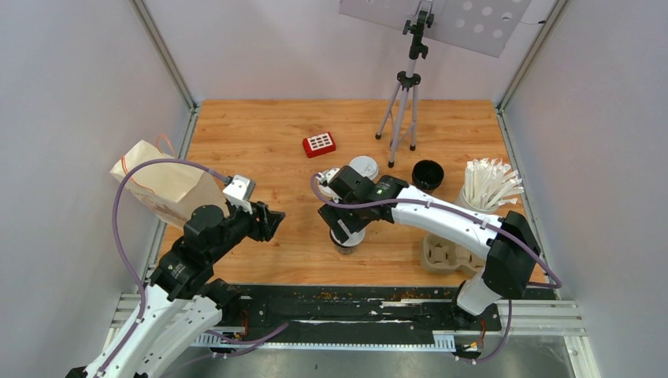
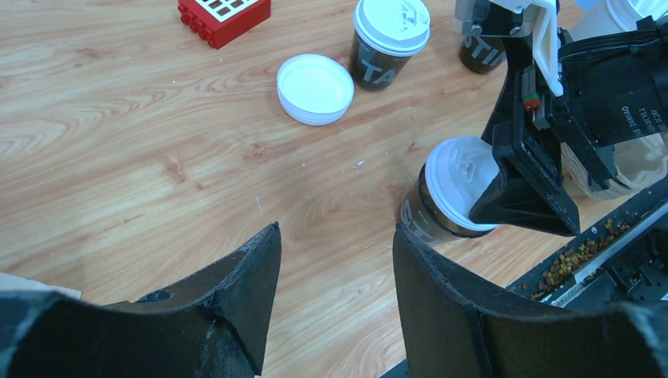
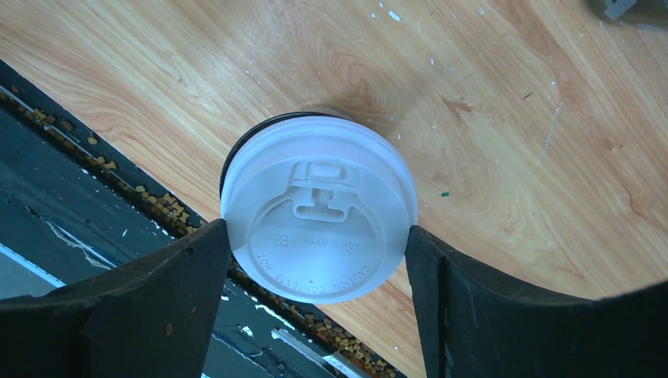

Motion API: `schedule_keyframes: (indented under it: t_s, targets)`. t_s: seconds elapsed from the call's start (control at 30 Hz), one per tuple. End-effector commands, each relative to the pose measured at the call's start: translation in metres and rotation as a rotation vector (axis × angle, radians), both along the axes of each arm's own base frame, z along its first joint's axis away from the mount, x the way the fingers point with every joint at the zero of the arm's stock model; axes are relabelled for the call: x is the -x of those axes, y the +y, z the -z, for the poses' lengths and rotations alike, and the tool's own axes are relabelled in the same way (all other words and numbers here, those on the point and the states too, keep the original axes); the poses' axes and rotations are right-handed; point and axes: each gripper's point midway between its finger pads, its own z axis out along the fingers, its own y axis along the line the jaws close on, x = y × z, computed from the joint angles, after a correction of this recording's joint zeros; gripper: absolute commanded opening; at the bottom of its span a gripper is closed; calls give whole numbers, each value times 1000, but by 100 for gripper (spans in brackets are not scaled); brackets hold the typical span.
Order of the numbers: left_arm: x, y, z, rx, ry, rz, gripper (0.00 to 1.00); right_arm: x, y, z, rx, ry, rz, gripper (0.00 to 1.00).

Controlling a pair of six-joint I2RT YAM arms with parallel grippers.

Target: Pack the takeout coffee

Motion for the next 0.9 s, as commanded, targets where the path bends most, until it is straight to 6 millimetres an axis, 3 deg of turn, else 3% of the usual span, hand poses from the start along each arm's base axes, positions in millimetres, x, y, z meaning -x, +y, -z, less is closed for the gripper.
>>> schedule_keyframes:
  t_s: [0.0,0.23,0.87]
  targets:
    - [-2,0,-13,9,-43,-1,62,-6,14,-13,-43,-20,-2,79]
    - [-2,0,-14,14,-45,-3,62,-1,14,-1,-19,11,-14,81]
    - [-2,-2,-12,16,-38,7,63,-4,18,7,-9,14,-24,84]
